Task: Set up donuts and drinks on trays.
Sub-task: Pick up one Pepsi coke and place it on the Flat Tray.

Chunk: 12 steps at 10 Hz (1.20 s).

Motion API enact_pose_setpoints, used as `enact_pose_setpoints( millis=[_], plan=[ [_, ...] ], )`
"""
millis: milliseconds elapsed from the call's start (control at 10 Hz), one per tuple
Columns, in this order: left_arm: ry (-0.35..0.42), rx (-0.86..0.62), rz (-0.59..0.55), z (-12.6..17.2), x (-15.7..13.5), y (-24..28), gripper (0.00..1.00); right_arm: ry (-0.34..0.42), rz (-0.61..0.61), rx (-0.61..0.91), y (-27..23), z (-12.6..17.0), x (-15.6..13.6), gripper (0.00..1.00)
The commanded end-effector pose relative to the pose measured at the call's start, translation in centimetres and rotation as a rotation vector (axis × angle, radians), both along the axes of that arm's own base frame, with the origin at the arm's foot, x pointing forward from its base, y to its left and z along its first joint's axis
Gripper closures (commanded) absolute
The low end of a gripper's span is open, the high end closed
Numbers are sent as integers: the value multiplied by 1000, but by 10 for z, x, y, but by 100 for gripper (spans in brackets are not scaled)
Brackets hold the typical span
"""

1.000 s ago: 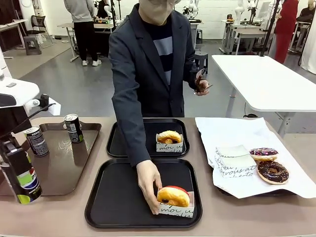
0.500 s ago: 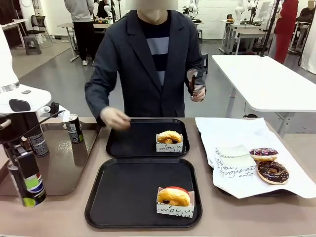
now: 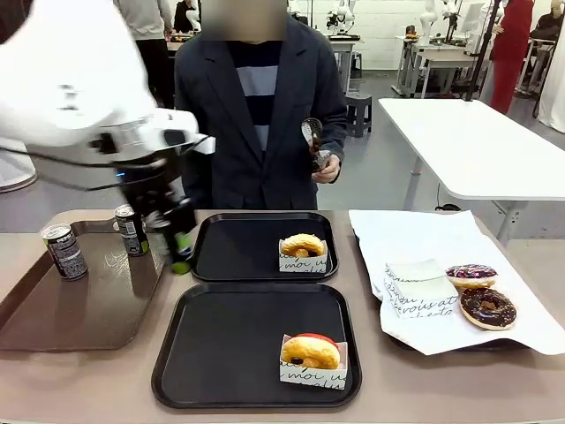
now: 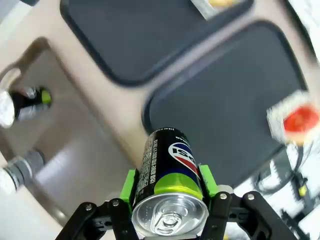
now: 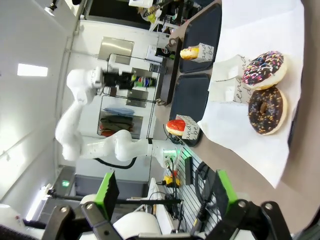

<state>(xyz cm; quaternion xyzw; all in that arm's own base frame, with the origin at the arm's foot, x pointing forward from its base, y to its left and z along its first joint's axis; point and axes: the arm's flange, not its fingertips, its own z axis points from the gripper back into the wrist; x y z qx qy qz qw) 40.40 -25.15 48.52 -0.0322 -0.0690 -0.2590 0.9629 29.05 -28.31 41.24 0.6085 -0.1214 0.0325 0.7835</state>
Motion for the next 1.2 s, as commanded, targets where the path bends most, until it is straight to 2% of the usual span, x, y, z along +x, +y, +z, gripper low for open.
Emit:
enact_pose_setpoints(
  millis=[0, 100, 200, 300, 600, 800, 1100],
  plan=[
    [-28, 5, 85, -6, 55, -30, 41, -7, 2, 7, 1, 0, 0, 0],
    [-65, 6, 109, -19, 67, -39, 41, -7, 2, 7, 1, 0, 0, 0],
    [-36, 31, 73, -28, 68, -43, 41, -7, 2, 7, 1, 0, 0, 0],
    [-23, -21, 70, -21, 61, -29, 41, -7, 2, 7, 1, 0, 0, 0],
    [-23, -21, 70, -21, 61, -29, 41, -7, 2, 7, 1, 0, 0, 0],
    [-24, 3, 103, -47, 82, -42, 41, -7, 2, 7, 1, 0, 0, 0],
    [18, 27, 121, -76, 114, -65, 41, -7, 2, 7, 1, 0, 0, 0]
  ],
)
